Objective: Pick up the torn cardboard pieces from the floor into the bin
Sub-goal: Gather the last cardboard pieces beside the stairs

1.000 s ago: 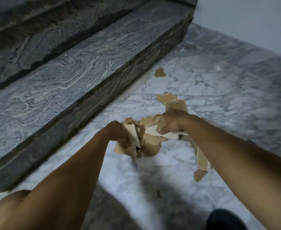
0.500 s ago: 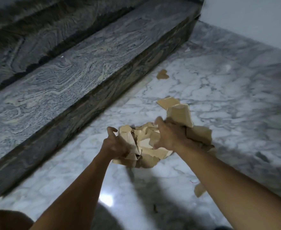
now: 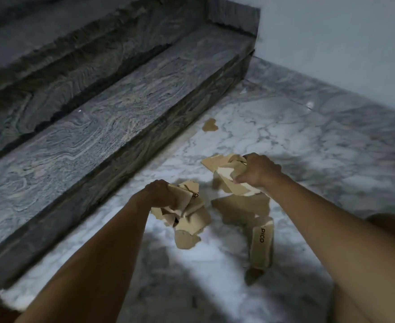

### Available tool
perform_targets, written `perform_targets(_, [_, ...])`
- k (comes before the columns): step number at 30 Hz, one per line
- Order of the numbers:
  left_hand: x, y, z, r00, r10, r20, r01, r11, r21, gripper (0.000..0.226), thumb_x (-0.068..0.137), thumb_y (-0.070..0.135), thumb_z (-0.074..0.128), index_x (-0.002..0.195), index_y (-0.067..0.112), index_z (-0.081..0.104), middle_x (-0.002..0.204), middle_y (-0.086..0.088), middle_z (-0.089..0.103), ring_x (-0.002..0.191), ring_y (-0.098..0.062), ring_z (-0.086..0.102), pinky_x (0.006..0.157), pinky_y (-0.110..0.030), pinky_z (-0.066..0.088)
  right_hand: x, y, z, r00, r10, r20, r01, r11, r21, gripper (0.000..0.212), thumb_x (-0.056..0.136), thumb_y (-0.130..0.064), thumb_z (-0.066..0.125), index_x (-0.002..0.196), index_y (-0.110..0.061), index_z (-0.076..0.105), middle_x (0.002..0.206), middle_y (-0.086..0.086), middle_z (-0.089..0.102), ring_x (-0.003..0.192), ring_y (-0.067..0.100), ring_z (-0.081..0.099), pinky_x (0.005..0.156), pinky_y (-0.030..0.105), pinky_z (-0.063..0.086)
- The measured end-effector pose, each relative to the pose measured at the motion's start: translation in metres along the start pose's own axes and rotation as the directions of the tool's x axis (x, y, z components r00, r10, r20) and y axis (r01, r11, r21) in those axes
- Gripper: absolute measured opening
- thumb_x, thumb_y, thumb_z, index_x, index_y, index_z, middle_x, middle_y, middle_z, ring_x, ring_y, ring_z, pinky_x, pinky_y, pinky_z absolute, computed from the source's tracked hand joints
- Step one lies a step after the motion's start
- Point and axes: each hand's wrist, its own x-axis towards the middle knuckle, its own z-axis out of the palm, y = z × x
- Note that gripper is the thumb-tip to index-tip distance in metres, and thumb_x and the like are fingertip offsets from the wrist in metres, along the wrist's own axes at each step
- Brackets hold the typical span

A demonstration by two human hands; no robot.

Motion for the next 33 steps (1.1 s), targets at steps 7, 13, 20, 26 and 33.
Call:
perform_targets(7, [0.035,0.023,0.039,0.998,0.046,0.043,-0.056,0.956,0.289,0.068,0.077,0.034,0.068,0.139,0.018,0.044,0.139,-0.012,0.030,0.123,-0.036,0.039,0.102,-0.041,0.044,0.027,0.002,0.016,0.988,0.054,0.147,-0.057,0.998,0.019,0.093,0.057,-0.054,0.087,0.134,-0.018,0.049,0.133,0.006,0.057,0.122,0.034,0.054,0.107,0.054,0.037])
perform_targets(13, [0.049,0.017,0.040,0.988,0.106,0.108,-0.121,0.983,0.139,0.086,0.065,0.031,0.067,0.145,0.029,0.034,0.134,-0.011,0.052,0.120,-0.032,0.054,0.098,-0.043,0.050,0.025,0.010,0.046,0.974,0.140,0.180,-0.173,0.967,0.186,0.078,0.060,-0.044,0.089,0.123,-0.013,0.057,0.121,0.007,0.064,0.108,0.028,0.062,0.091,0.041,0.053])
perform_targets(20, [0.065,0.009,0.032,0.979,0.172,0.107,-0.178,0.983,0.050,0.077,0.064,0.032,0.080,0.127,0.028,0.036,0.108,-0.003,0.057,0.099,-0.026,0.058,0.083,-0.038,0.052,0.060,-0.010,0.046,0.972,0.169,0.166,-0.218,0.912,0.348,0.091,0.063,-0.045,0.089,0.139,-0.011,0.053,0.139,0.009,0.056,0.118,0.028,0.058,0.093,0.038,0.052])
perform_targets(26, [0.080,0.005,0.027,0.958,0.217,0.186,-0.232,0.971,0.065,0.080,0.047,0.048,0.080,0.122,0.030,0.058,0.119,0.002,0.062,0.101,-0.018,0.061,0.084,-0.033,0.056,0.085,-0.025,0.090,0.948,0.308,0.077,-0.317,0.911,0.265,0.105,0.064,-0.061,0.081,0.149,-0.018,0.037,0.150,0.012,0.043,0.134,0.032,0.045,0.106,0.041,0.043])
perform_targets(33, [0.105,0.028,-0.045,0.940,0.268,0.212,-0.290,0.954,0.079,0.057,0.067,0.031,0.086,0.117,0.013,0.066,0.108,0.000,0.069,0.085,-0.013,0.065,0.074,-0.026,0.052,0.073,0.009,0.047,0.993,0.112,-0.044,-0.079,0.882,0.465,0.097,0.067,-0.037,0.089,0.142,-0.020,0.029,0.127,0.002,0.051,0.119,0.026,0.052,0.085,0.032,0.046])
